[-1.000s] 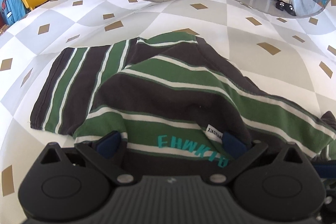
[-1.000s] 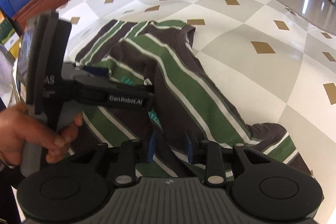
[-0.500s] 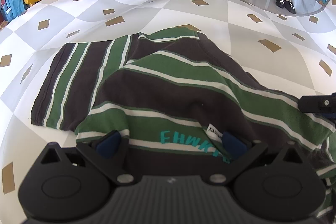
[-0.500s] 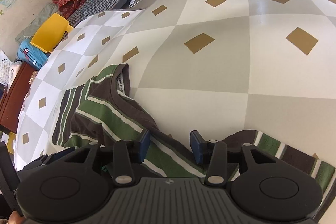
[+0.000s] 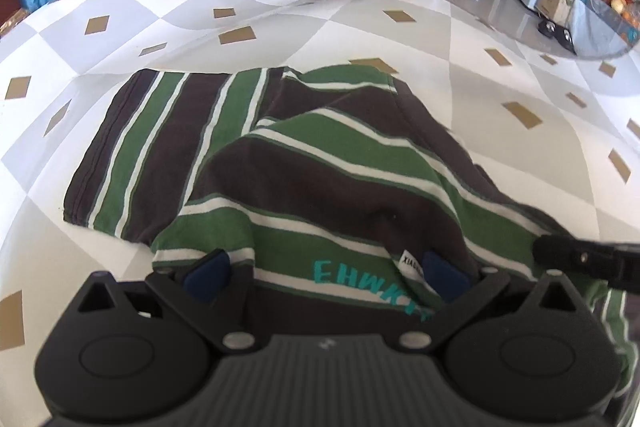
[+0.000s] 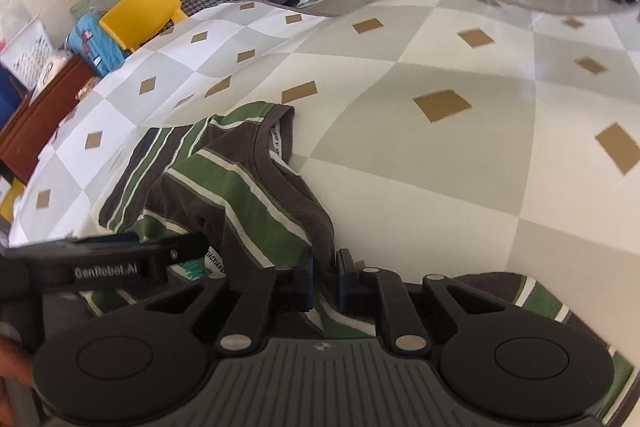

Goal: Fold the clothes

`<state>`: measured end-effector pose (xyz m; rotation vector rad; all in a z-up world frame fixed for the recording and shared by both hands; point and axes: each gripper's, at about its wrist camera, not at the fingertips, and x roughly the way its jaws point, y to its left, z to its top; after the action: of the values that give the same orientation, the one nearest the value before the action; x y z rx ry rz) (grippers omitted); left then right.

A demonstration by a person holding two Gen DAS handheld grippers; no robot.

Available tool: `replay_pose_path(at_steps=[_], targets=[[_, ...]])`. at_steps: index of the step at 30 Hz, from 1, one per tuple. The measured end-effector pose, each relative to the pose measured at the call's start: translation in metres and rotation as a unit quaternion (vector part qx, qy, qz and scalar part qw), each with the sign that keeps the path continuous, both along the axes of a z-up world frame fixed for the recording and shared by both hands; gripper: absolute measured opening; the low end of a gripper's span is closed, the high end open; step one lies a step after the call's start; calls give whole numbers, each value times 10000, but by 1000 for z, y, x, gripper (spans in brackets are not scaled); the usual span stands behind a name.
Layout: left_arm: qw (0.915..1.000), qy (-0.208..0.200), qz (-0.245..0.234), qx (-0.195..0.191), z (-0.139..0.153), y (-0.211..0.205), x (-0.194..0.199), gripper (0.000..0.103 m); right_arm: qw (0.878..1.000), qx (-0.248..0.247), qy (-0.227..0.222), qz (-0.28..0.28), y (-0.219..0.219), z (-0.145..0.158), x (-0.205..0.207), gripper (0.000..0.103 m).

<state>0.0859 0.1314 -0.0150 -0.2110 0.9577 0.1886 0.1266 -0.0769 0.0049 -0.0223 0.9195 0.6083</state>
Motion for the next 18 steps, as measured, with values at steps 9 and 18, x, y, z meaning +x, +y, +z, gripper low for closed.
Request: replay_pose_path(at_steps=[9,18], targets=[[9987,-437,250,-67,18,10,5,103,9582,-1506,-1862,1564,52,11,-80,11],[9970,-689,-56,-351,20,3,7,103,8787,-2593,-2969,2692,91,-25,-139,14]])
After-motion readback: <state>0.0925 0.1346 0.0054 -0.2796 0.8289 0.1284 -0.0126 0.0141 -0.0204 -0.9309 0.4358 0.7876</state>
